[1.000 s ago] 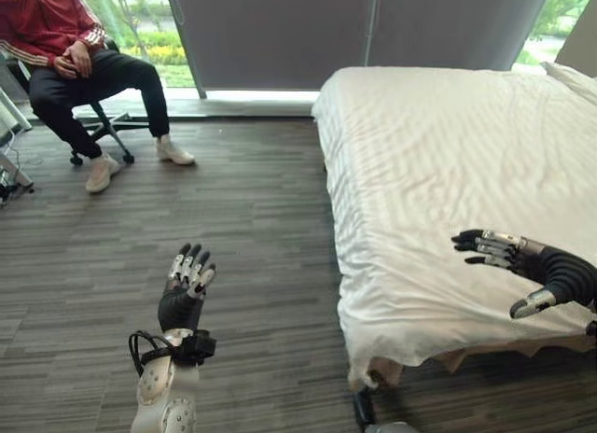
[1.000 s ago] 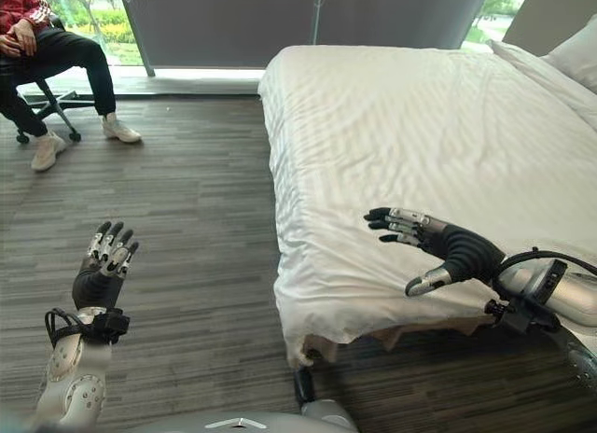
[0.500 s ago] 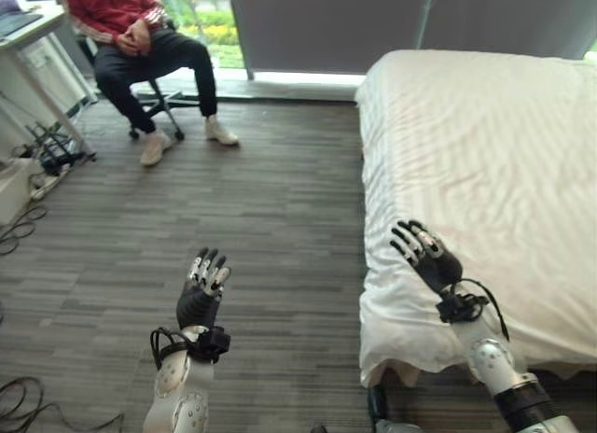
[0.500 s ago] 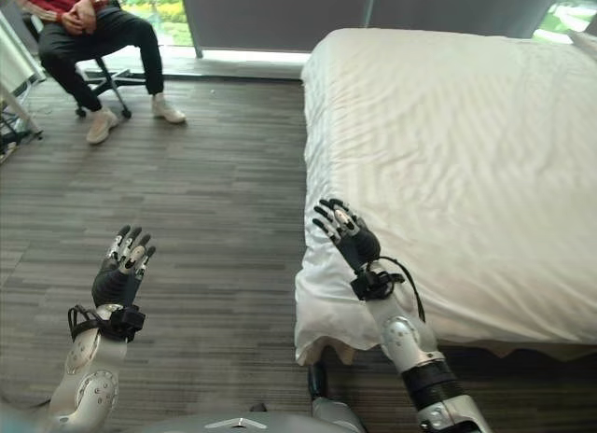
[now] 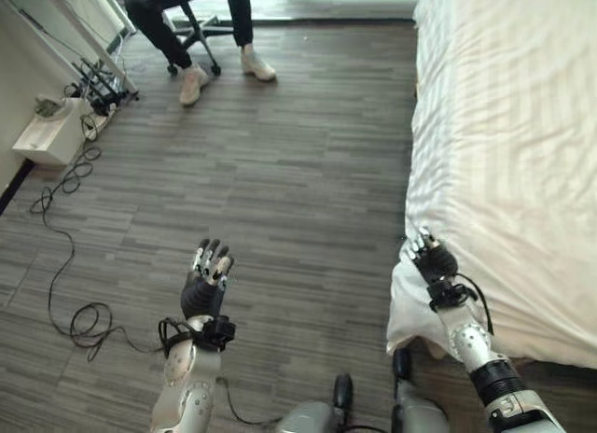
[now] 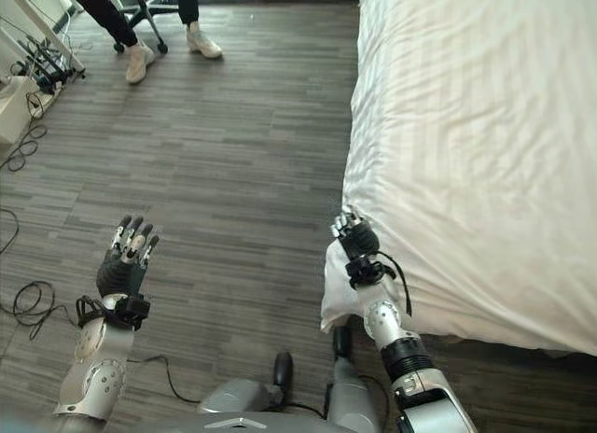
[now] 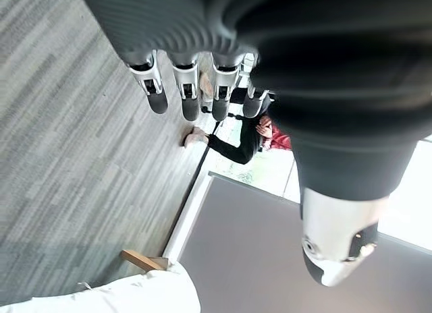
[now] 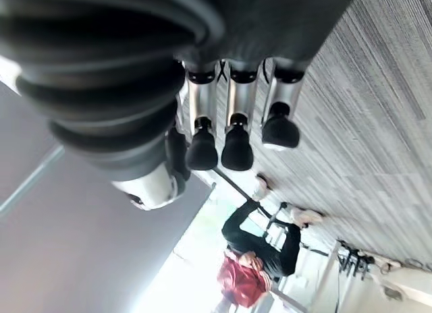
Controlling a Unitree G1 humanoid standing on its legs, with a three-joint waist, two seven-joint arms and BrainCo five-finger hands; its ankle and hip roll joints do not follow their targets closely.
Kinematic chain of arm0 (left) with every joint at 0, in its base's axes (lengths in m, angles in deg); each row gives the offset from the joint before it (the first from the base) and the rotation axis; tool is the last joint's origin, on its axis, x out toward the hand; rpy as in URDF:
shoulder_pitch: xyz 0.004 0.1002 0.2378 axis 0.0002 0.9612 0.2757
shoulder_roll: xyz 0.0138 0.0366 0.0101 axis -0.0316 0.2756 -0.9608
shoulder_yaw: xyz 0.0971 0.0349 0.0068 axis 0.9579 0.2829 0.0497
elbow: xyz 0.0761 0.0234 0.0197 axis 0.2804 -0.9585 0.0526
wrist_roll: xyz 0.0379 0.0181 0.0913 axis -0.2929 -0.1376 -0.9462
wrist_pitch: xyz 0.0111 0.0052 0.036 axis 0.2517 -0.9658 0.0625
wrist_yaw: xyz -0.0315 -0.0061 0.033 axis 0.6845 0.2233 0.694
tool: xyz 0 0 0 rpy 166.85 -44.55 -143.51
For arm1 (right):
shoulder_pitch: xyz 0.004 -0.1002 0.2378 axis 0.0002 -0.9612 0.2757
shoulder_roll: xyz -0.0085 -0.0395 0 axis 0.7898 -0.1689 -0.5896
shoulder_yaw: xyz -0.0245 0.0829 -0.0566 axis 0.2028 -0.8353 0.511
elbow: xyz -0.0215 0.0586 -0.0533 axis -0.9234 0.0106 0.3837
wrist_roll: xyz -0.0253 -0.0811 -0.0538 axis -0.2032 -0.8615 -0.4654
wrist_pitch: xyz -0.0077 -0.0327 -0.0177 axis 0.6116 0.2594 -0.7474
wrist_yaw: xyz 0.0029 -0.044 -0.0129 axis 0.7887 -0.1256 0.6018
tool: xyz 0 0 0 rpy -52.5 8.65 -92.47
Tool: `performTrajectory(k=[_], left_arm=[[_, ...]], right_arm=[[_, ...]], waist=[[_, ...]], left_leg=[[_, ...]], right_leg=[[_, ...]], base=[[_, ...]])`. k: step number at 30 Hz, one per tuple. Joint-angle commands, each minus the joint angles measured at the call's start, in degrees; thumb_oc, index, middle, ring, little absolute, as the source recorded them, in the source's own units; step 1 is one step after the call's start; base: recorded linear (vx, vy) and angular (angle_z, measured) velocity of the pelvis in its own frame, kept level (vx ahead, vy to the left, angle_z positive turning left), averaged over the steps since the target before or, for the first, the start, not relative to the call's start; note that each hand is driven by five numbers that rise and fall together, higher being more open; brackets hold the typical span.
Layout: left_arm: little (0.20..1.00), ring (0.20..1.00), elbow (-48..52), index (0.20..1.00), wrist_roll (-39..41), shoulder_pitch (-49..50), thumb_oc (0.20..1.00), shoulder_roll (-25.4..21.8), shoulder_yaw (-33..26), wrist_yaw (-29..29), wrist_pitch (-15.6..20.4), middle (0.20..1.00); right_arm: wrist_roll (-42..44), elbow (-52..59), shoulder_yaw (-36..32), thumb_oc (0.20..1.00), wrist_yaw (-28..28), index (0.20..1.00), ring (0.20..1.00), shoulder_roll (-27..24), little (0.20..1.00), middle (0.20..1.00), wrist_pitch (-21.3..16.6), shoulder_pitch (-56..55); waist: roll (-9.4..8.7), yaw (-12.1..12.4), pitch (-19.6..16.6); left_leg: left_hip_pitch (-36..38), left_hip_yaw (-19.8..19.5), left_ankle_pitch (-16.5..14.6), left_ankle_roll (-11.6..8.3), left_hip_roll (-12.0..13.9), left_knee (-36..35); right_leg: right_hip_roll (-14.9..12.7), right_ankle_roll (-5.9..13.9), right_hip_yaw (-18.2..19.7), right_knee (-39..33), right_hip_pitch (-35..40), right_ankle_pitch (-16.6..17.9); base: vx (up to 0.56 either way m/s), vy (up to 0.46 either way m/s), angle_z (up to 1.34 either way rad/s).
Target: Making the bed.
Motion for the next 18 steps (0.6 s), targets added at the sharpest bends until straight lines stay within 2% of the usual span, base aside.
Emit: performTrajectory(k=[1, 2, 6, 9, 10, 18], left_arm=[[1.000, 1.000, 1.7, 1.000, 2.5, -2.0, 1.000, -2.0, -0.6, -0.6, 4.7, 1.000], [1.000, 1.000, 1.7, 1.000, 2.5, -2.0, 1.000, -2.0, -0.6, -0.6, 4.7, 1.000], [1.000, 1.000, 1.9, 1.000, 2.7, -2.3, 1.000, -1.6, 0.8, -1.6, 5.2, 1.000], [1.000, 1.000, 2.5, 1.000, 3.0, -2.3, 1.000, -1.2, 2.6, -1.4, 5.0, 1.000], [1.000, 1.000, 2.5, 1.000, 3.0, -2.4, 1.000, -1.2, 2.6, -1.4, 5.0, 1.000], [1.000, 1.000, 3.5, 1.000, 2.9, -3.1, 1.000, -0.3, 4.8, -0.4, 5.0, 1.000]], right_arm=[[2.6, -0.2, -4.3, 0.200, -3.3, 0.200, 0.200, 1.0, 0.200, 0.200, -6.4, 5.9], [2.6, -0.3, -4.3, 0.200, -3.3, 0.200, 0.200, 0.9, 0.200, 0.200, -6.4, 6.0], [1.1, -5.0, -7.2, 0.200, -6.9, 0.200, 0.200, -1.5, 0.200, 0.200, -8.8, 10.0], [0.6, -15.2, -8.5, 0.200, -8.6, 0.200, 0.200, -3.5, 0.200, 0.200, -8.5, 11.6], [0.7, -15.4, -8.5, 0.200, -8.5, 0.200, 0.200, -3.6, 0.200, 0.200, -8.5, 11.8], [-1.4, -37.5, -12.7, 0.200, -9.0, 0.200, 0.200, -7.3, 0.200, 0.200, -5.4, 10.3]], waist=[[0.61, -0.4, 1.5], [0.62, -0.4, 1.5], [2.70, 0.0, 3.8], [4.33, 0.3, 5.3], [4.35, 0.4, 5.3], [7.23, 0.3, 8.0]], left_leg=[[-5.0, -4.2, 1.0, 1.76, -2.9, 2.9], [-5.1, -4.2, 1.0, 1.76, -2.9, 3.0], [-7.9, -4.3, 1.9, 1.43, -3.0, 3.2], [-9.5, -4.4, 2.3, 1.19, -3.0, 3.4], [-9.6, -4.4, 2.3, 1.19, -3.0, 3.4], [-12.6, -3.5, 2.8, 0.65, -2.7, 3.2]], right_leg=[[-0.7, 1.02, -2.6, 1.1, 0.8, -3.3], [-0.7, 1.02, -2.6, 1.1, 0.7, -3.2], [-0.8, 0.50, -2.5, 1.1, -1.8, -3.0], [-0.8, 0.26, -2.4, 1.1, -3.1, -2.8], [-0.7, 0.26, -2.4, 1.1, -3.2, -2.8], [-0.5, 0.16, -1.3, 1.1, -6.4, -2.8]], base=[[-0.01, -0.024, 0.10], [-0.01, -0.034, 0.10], [0.02, -0.046, 0.03], [0.05, -0.053, 0.04], [0.03, -0.022, 0.06], [0.05, -0.039, 0.02]])
